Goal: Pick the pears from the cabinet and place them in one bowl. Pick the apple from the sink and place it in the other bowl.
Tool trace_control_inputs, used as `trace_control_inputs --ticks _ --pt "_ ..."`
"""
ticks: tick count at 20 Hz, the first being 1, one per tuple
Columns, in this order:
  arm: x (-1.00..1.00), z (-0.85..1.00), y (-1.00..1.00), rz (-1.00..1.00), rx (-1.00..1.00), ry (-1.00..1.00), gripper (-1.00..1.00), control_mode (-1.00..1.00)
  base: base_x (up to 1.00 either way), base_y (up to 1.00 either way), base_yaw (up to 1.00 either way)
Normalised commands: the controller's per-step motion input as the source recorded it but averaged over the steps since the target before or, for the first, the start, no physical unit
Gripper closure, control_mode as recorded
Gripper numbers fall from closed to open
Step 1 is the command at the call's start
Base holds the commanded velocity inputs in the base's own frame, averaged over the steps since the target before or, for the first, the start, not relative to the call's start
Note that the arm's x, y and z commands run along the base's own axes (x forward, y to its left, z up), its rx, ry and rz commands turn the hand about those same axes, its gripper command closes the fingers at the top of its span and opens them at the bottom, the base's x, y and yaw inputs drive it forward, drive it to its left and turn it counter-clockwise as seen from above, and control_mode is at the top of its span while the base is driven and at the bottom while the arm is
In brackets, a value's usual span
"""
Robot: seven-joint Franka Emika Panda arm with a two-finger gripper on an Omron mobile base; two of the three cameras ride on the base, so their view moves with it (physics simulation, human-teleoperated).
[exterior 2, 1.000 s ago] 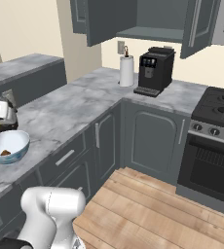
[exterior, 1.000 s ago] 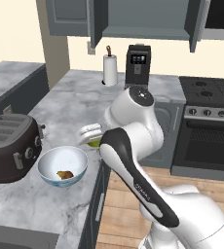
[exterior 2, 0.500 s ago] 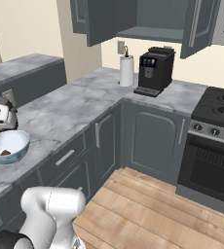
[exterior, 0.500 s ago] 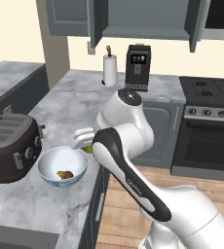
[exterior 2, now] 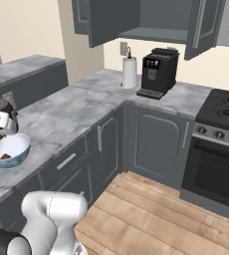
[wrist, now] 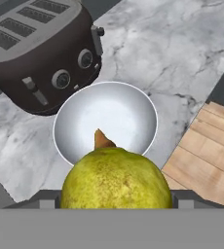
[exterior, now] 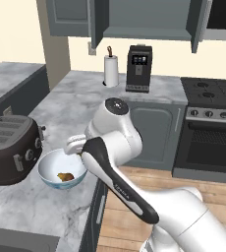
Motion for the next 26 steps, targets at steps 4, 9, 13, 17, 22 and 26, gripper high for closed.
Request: trace_control_inputs --ticks 4,9,13,17,22,26 --pt "0.24 -0.24 0.1 -0.04 0.0 0.07 1.0 -1.0 0.0 0.0 0.0" --pt "0.23 -0.24 0.1 -0.03 0.0 0.07 1.0 -1.0 0.0 0.0 0.0" --pt "0.24 -0.23 0.12 -0.03 0.0 0.04 1.0 -1.0 0.0 0.0 0.0" --pt "0.23 -0.23 0.15 -0.04 0.0 0.0 1.0 -1.0 0.0 0.0 0.0" --pt "0.22 -0.23 0.14 -0.04 0.0 0.01 1.0 -1.0 0.0 0.0 0.0" --pt "0.21 -0.22 0.11 -0.04 0.0 0.01 1.0 -1.0 0.0 0.0 0.0"
